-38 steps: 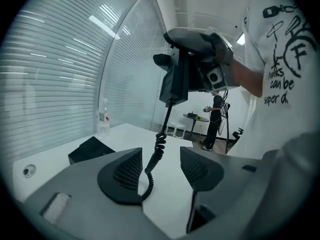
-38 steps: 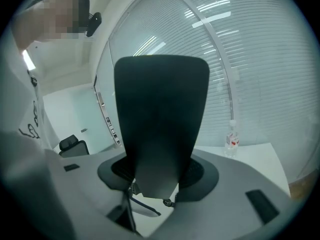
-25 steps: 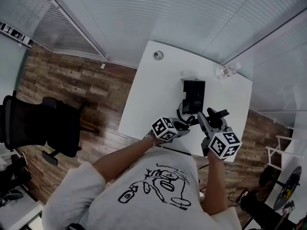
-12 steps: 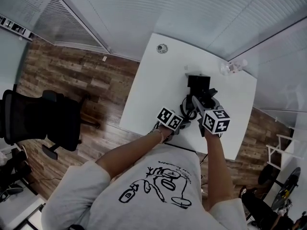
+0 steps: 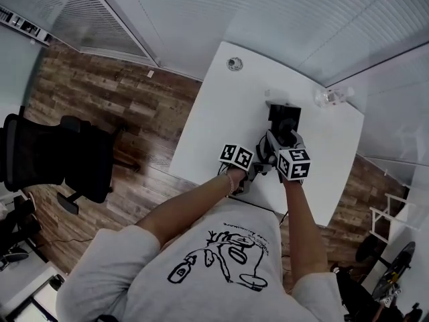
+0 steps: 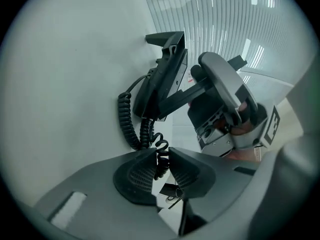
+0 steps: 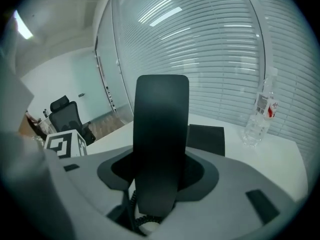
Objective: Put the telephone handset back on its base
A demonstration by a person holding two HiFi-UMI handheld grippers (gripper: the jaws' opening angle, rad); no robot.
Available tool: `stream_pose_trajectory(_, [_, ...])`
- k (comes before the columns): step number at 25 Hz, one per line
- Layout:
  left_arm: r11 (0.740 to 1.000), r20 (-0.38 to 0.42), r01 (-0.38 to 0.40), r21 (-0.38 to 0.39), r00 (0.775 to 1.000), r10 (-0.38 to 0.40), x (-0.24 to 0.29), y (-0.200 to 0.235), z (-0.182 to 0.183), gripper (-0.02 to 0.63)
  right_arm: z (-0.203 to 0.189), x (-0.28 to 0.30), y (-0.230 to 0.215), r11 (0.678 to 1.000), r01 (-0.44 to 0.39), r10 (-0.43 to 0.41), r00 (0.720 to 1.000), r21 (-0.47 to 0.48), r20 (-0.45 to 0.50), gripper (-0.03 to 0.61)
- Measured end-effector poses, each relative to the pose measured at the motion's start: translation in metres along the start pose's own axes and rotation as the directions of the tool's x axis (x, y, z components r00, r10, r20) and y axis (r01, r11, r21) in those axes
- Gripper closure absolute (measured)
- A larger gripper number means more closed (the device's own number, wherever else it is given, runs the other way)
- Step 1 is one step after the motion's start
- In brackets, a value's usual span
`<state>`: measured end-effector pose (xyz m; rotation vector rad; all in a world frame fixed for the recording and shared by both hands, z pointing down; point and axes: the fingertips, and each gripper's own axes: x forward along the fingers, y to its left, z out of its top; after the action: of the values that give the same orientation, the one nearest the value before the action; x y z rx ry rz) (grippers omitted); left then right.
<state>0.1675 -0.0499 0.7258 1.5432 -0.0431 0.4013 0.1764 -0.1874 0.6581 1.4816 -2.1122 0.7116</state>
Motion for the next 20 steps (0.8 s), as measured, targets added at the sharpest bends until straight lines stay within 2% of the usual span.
stream_pose_trajectory(3, [0.998, -0.003, -0.035, 0.054, 0.999, 0.036, -0.005, 0.002, 0.001, 0.545, -0.001, 0.006, 0.003, 1.000, 0.015, -0.014, 1.000, -0.024, 0.019, 0.382])
stream_pose_trajectory(5, [0.988, -0.004, -0.085, 0.131, 0.996, 0.087, -0.010, 0.004, 0.001, 0.545, -0.004, 0.009, 0.005, 0.999, 0.030, -0.030, 0.999, -0.027, 0.027, 0.382])
stream_pose_trajectory(8, [0.939, 0.022, -0.199, 0.280, 0.979, 0.201, -0.023, 0.006, 0.007, 0.526, -0.006, 0.010, 0.002, 0.998, 0.062, -0.062, 0.997, 0.005, 0.046, 0.383])
stream_pose_trajectory(9, [0.914, 0.034, -0.236, 0.330, 0.971, 0.238, -0.027, 0.007, 0.009, 0.510, -0.006, 0.010, -0.001, 0.997, 0.075, -0.076, 0.996, 0.026, 0.054, 0.383])
stream_pose_trajectory(11, [0.852, 0.060, -0.298, 0.431, 0.951, 0.303, -0.034, 0.007, 0.013, 0.434, -0.006, 0.010, -0.006, 0.993, 0.096, -0.101, 0.993, 0.074, 0.068, 0.385])
stream_pose_trajectory(13, [0.765, 0.103, -0.362, 0.533, 0.925, 0.365, -0.040, 0.007, 0.019, 0.366, -0.006, 0.010, -0.010, 0.987, 0.109, -0.118, 0.990, 0.118, 0.078, 0.385])
stream_pose_trajectory(15, [0.666, 0.171, -0.427, 0.611, 0.893, 0.415, -0.042, 0.008, 0.030, 0.348, -0.006, 0.009, -0.014, 0.981, 0.115, -0.130, 0.988, 0.155, 0.087, 0.387])
stream_pose_trajectory(17, [0.589, 0.223, -0.464, 0.662, 0.871, 0.437, -0.040, 0.008, 0.042, 0.346, -0.004, 0.010, -0.017, 0.976, 0.117, -0.137, 0.986, 0.183, 0.099, 0.387])
stream_pose_trajectory(18, [0.564, 0.233, -0.471, 0.678, 0.866, 0.443, -0.037, 0.009, 0.046, 0.345, -0.003, 0.010, -0.018, 0.974, 0.117, -0.139, 0.985, 0.195, 0.105, 0.387])
stream_pose_trajectory(20, [0.537, 0.240, -0.476, 0.697, 0.860, 0.450, -0.030, 0.010, 0.051, 0.342, -0.002, 0.010, -0.020, 0.969, 0.117, -0.145, 0.983, 0.217, 0.116, 0.387])
